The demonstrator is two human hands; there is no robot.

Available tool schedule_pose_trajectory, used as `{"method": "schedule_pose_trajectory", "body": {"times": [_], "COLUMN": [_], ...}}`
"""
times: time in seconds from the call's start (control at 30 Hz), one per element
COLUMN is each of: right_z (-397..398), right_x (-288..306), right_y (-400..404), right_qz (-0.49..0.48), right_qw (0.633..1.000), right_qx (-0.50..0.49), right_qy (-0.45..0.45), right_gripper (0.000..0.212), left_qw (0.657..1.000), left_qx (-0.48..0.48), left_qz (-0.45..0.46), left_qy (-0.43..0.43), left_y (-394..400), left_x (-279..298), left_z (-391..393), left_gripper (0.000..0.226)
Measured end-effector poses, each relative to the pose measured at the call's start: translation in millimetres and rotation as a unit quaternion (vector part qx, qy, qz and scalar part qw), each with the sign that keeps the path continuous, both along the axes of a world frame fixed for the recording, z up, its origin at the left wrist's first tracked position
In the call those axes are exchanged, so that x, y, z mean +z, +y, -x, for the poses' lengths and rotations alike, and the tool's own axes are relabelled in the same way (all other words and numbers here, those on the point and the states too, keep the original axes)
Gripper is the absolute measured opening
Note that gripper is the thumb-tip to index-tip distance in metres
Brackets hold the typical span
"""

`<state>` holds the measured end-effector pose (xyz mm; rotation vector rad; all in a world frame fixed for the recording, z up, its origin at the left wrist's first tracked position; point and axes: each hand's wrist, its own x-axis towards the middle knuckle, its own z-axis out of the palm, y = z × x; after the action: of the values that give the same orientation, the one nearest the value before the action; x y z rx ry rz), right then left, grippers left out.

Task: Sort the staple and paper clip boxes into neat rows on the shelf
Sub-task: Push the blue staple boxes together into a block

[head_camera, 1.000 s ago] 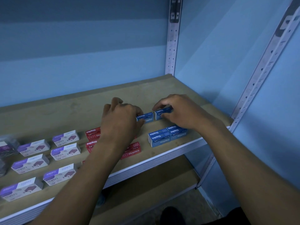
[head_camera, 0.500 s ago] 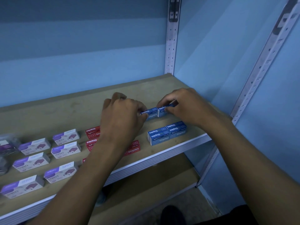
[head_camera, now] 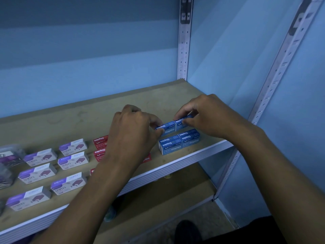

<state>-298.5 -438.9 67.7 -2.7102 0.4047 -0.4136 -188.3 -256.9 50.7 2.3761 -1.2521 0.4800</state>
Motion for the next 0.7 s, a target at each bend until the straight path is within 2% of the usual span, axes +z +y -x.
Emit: {"method": "schedule_pose_trajectory", "body": {"times": [0.37,0.57,0.7], "right_z": [2.4,3.7,5.8], "right_x": [-6.3,-4.6,-1.2], "right_y": [0.2,3.3,5.5], "right_qz": [-0.035,-0.052,-0.066], "right_qw": [0.998,0.995,0.991], "right_qx": [0.0,-0.004,-0.008], "right_qy": [0.059,0.087,0.121], "right_gripper": [0.024,0.031,0.028], "left_qw": [0.999,0.998,0.997], "left_qx": [-0.029,-0.05,-0.051], "left_qz": [-0.02,-0.029,-0.036], "left_qy": [0.019,0.036,0.052], "left_y": [-0.5,-0.3,-0.5], "left_x": [-11.5,-15.9,-15.2], "left_z": [-1.8,-3.9,-0.9], "left_gripper": [0.022,0.018,0.032]}}
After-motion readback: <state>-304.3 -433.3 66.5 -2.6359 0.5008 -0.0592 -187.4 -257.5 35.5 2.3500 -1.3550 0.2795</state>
